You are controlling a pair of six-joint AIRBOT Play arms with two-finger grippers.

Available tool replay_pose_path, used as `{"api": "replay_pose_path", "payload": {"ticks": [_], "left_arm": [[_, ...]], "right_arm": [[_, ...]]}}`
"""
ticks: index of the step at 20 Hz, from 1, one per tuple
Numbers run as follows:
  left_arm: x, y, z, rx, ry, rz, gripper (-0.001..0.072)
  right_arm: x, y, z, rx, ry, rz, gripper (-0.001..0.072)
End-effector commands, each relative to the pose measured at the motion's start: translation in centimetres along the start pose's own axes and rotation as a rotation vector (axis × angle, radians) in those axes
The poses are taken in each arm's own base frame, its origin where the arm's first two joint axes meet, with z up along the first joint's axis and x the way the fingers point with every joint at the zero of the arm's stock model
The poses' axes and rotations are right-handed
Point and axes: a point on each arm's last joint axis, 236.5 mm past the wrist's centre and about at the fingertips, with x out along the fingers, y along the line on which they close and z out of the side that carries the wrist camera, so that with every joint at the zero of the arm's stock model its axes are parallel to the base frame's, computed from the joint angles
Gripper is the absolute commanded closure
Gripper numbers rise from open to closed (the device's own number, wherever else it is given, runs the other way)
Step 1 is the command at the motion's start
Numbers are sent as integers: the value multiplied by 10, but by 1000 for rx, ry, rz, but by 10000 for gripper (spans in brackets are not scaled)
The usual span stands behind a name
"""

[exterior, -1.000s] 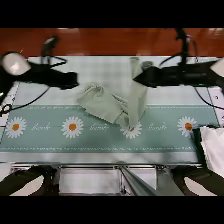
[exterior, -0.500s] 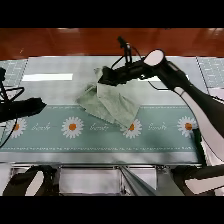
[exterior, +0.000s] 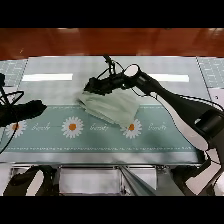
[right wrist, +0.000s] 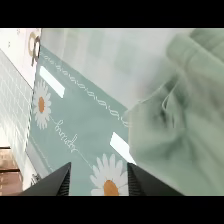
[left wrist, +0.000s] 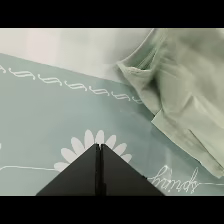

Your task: Fold the shirts.

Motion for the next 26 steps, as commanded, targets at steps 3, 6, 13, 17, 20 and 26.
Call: {"api": "replay_pose_path", "payload": {"ticks": [3, 6, 13, 17, 20, 26], "left_arm": [[0, 0, 3, -8, -16, -2, 688], [0, -4, 3, -17, -16, -17, 688], [0, -17, 5, -55, -20, -74, 688], [0, -17, 5, -55, -20, -74, 688], [0, -17, 5, -55, -20, -74, 688], [0, -17, 5, -55, -20, -74, 688]], "right_arm": [[-75, 9, -9, 29, 135, 29, 305], [-186, 18, 11, -90, 48, -89, 305], [-396, -119, -80, 79, -179, -897, 304], [-335, -171, -133, 318, -271, -690, 294], [-269, -180, -141, 422, -271, -481, 294], [-164, -177, -136, 544, -146, -234, 294]]}}
